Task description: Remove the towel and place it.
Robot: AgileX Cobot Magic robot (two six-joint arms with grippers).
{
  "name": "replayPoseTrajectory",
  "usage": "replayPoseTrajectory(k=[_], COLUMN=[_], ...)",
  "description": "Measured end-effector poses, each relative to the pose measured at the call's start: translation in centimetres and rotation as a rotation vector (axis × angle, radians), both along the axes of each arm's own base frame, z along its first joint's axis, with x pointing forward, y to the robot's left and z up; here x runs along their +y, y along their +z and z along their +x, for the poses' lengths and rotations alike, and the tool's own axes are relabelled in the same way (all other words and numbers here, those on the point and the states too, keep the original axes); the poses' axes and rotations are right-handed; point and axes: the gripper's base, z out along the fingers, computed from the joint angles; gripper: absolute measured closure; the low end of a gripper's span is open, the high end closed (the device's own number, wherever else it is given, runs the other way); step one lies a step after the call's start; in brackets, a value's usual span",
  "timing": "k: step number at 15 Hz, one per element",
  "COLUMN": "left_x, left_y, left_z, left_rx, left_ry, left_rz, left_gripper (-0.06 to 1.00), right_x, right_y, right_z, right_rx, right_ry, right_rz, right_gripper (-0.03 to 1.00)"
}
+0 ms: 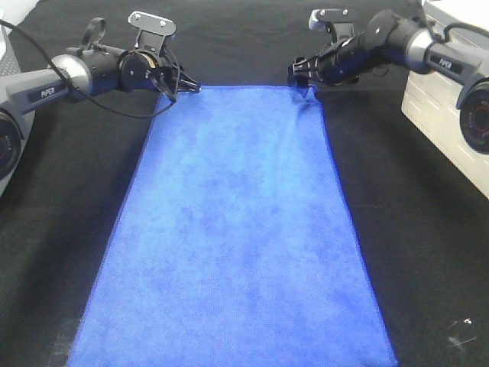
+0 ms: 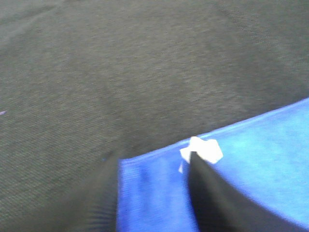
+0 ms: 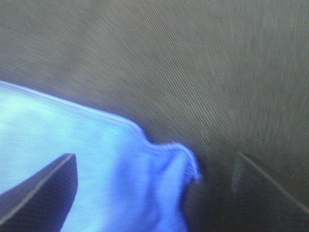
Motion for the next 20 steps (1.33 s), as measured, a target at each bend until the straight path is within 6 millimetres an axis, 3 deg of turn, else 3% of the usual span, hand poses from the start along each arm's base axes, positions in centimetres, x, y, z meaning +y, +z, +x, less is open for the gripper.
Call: replayPoseTrajectory(k=[2,4,6,7,9,10,11,13,15,17,19,20], left_x=[0.4,0.5,0.7,0.8,1.5,1.6,1.6,2.2,2.7,3.6,7.4,9.3], left_y=[0.0,0.3,2.1,3.8,9.3,11.2,11.2,15.8,19.8,21.4,21.8,22.0], left_z=[0.1,0.0,-0.5,-0.9,-3.2,-4.2,-4.2,-7.3,-9.5,-9.9,-9.4,-9.2], left_rx=[0.0,0.017,0.098,0.143,0.323,0.383,0.383,0.551,0.586,0.565,0.565,0.56], left_ry=[0.007,0.009,0.018,0.024,0.044,0.047,0.047,0.077,0.111,0.144,0.23,0.272], left_rz=[0.001,0.006,0.028,0.042,0.073,0.069,0.069,0.052,0.027,-0.001,-0.062,-0.072], left_gripper=[0.29,0.24,0.24,0.24,0.24,0.24,0.24,0.24,0.24,0.24,0.24,0.24], right_x=[0.2,0.3,0.3,0.4,0.4,0.3,0.3,-0.3,-1.2,-2.4,-5.1,-7.6], right_y=[0.9,2.2,4.5,5.8,9.8,12.9,12.9,16.9,21.9,24.7,26.5,27.4], right_z=[-0.5,-1.0,-1.7,-2.2,-4.0,-5.6,-5.6,-7.6,-9.6,-10.7,-11.2,-11.5], right_rx=[0.052,0.086,0.115,0.142,0.228,0.295,0.295,0.347,0.278,0.231,0.204,0.187], right_ry=[0.032,0.06,0.096,0.119,0.133,0.127,0.127,0.084,0.021,-0.023,-0.098,-0.154], right_rz=[-0.002,-0.005,-0.021,-0.025,0.003,0.015,0.015,0.014,-0.013,-0.005,0.023,0.027], right_gripper=[0.14,0.14,0.14,0.14,0.14,0.13,0.13,0.13,0.13,0.13,0.13,0.13])
